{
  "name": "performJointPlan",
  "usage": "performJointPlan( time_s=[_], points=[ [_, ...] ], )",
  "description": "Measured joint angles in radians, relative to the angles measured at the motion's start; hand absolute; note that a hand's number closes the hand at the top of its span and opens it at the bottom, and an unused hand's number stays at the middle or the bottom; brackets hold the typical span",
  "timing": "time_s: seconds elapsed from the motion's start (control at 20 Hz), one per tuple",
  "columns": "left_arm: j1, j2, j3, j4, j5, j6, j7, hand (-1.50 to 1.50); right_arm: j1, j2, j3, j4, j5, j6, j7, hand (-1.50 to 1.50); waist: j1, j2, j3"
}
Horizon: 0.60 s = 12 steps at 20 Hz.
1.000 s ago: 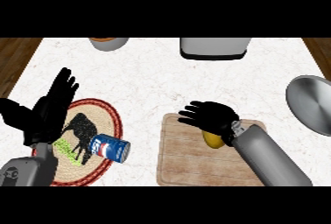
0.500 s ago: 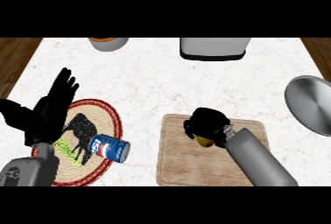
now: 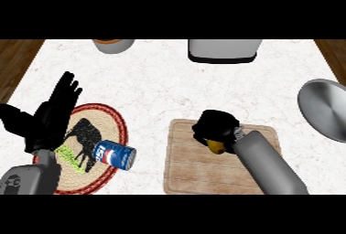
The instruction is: Pick the lemon from the cutting board and place it in the pan
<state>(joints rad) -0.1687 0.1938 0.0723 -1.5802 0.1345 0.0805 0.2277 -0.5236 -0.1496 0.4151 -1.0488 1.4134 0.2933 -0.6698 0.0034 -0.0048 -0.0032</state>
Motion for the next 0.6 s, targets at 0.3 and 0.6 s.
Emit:
performJointPlan(
  time_s=[0.3,0.6],
  points=[
    [0.031,0.011,0.03,-0.023,0.0,0.02,0.011,0.0,0.158,-0.055,-0.198,-0.077,-0.082,-0.005,0.168,1.5,-0.053,-0.011,0.002],
    [0.058,0.012,0.033,-0.052,0.003,0.022,0.026,0.0,0.308,-0.116,-0.382,-0.32,-0.15,-0.066,0.318,1.5,-0.076,-0.017,0.002]
  ],
)
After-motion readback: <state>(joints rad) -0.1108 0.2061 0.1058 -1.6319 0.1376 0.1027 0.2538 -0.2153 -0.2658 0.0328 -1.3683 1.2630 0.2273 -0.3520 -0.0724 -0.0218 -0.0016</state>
